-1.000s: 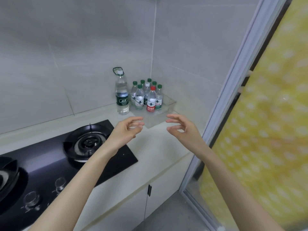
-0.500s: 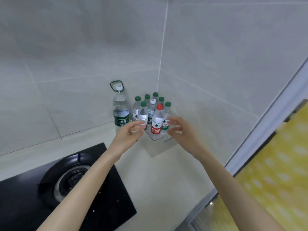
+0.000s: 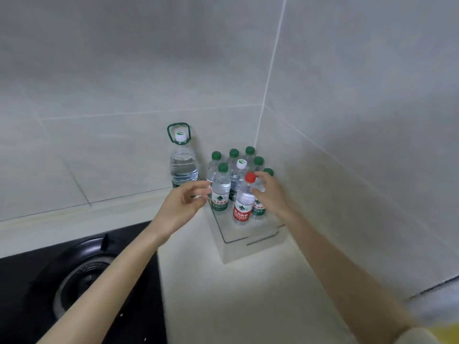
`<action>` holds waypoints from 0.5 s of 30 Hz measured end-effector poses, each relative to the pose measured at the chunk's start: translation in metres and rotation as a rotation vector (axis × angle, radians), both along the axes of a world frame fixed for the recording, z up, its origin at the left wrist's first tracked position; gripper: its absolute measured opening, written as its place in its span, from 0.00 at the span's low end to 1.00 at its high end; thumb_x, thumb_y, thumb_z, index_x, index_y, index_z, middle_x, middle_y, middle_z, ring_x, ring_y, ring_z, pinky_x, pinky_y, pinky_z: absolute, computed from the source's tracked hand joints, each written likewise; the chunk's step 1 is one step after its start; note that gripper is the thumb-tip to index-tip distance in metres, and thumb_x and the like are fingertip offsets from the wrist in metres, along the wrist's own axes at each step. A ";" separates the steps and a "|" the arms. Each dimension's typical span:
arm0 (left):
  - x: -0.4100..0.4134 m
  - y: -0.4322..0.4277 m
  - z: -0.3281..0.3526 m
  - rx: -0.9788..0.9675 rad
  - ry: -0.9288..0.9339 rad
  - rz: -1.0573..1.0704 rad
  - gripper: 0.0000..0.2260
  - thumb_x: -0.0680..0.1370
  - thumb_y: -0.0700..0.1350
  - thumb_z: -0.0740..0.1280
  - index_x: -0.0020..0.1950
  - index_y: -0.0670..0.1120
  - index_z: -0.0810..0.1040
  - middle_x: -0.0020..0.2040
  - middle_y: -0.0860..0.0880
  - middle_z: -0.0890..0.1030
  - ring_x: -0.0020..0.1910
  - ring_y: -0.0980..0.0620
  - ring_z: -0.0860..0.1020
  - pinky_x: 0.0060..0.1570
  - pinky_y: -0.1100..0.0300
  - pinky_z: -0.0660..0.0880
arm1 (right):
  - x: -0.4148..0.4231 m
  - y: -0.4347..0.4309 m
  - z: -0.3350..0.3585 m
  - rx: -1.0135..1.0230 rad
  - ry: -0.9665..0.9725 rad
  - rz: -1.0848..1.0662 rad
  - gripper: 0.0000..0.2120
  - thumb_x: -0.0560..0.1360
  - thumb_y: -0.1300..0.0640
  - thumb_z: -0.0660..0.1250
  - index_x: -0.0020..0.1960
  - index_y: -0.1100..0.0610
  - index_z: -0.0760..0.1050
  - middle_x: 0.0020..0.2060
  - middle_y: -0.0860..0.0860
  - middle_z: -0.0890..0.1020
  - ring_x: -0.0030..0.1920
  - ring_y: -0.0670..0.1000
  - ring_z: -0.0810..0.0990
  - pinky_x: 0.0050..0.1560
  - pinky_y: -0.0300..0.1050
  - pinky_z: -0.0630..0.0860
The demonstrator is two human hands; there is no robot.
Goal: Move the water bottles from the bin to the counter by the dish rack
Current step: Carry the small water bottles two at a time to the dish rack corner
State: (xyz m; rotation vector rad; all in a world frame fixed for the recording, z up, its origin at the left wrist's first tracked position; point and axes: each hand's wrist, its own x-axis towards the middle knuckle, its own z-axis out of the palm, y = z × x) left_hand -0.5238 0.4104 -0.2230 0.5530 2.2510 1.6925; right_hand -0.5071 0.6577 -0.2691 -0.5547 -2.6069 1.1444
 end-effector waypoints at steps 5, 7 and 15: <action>-0.011 0.030 -0.008 -0.016 -0.032 0.054 0.12 0.78 0.39 0.66 0.56 0.55 0.78 0.52 0.51 0.82 0.40 0.65 0.79 0.43 0.67 0.74 | -0.042 0.029 -0.018 -0.111 0.002 0.020 0.21 0.73 0.62 0.71 0.65 0.57 0.71 0.62 0.55 0.79 0.63 0.54 0.77 0.65 0.54 0.72; -0.012 0.036 -0.011 -0.019 -0.049 0.069 0.11 0.78 0.40 0.67 0.53 0.57 0.77 0.51 0.52 0.82 0.44 0.60 0.80 0.44 0.66 0.74 | -0.052 0.035 -0.031 -0.045 0.009 0.038 0.17 0.73 0.60 0.72 0.60 0.53 0.75 0.56 0.53 0.82 0.57 0.53 0.81 0.60 0.56 0.76; -0.011 0.035 -0.021 -0.084 -0.055 0.137 0.12 0.78 0.41 0.66 0.53 0.59 0.76 0.54 0.51 0.82 0.45 0.59 0.79 0.46 0.62 0.75 | -0.052 0.035 -0.040 0.075 0.114 0.086 0.15 0.71 0.59 0.73 0.57 0.54 0.78 0.46 0.54 0.85 0.47 0.53 0.83 0.49 0.48 0.79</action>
